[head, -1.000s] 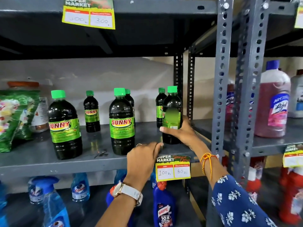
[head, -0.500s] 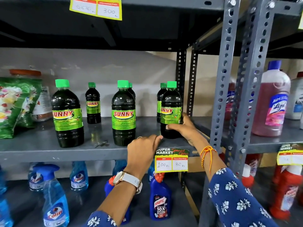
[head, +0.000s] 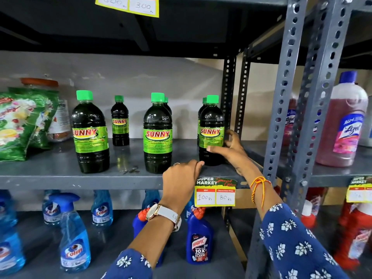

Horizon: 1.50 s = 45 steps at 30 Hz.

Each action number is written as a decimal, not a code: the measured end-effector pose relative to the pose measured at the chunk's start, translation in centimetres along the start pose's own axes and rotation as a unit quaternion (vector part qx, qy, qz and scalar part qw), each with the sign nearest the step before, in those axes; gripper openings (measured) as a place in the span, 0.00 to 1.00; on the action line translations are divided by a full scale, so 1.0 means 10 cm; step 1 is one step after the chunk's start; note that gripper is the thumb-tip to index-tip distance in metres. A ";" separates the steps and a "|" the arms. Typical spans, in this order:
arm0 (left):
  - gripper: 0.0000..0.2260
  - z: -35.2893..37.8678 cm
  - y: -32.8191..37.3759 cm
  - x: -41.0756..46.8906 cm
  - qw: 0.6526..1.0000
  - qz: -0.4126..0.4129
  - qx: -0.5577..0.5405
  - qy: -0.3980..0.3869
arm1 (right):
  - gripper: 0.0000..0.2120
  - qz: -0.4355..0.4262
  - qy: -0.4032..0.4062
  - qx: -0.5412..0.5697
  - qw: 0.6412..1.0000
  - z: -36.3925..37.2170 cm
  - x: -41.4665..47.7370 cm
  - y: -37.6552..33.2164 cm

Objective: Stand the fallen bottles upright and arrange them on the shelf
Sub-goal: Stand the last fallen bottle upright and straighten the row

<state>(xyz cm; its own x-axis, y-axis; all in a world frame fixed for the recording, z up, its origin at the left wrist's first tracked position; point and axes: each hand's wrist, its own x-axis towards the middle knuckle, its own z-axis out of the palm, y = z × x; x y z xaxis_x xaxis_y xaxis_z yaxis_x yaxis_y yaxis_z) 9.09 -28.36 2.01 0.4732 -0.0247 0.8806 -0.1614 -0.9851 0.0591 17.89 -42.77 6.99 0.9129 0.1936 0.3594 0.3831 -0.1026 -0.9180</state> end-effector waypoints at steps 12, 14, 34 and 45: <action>0.15 -0.01 -0.01 0.00 1.000 0.002 0.004 -0.017 | 0.32 -0.017 0.020 -0.044 0.999 0.03 -0.07 -0.05; 0.14 0.00 -0.02 0.00 1.000 0.001 0.009 -0.023 | 0.31 -0.018 0.013 -0.060 0.998 0.02 -0.09 -0.07; 0.19 -0.03 0.04 -0.01 0.995 -0.022 0.026 -0.091 | 0.19 -0.043 0.005 -0.109 0.993 -0.07 -0.57 -0.22; 0.19 -0.06 0.02 -0.02 0.994 -0.023 0.028 -0.100 | 0.20 -0.057 0.015 -0.125 0.990 -0.07 -0.62 -0.22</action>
<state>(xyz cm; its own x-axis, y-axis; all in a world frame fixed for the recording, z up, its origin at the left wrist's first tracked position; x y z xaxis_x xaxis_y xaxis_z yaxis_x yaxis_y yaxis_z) 8.42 -28.45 2.17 0.6420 -0.0080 0.7667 -0.0907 -0.9937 0.0656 11.51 -44.42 6.93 0.8640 0.1889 0.4666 0.5034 -0.3214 -0.8021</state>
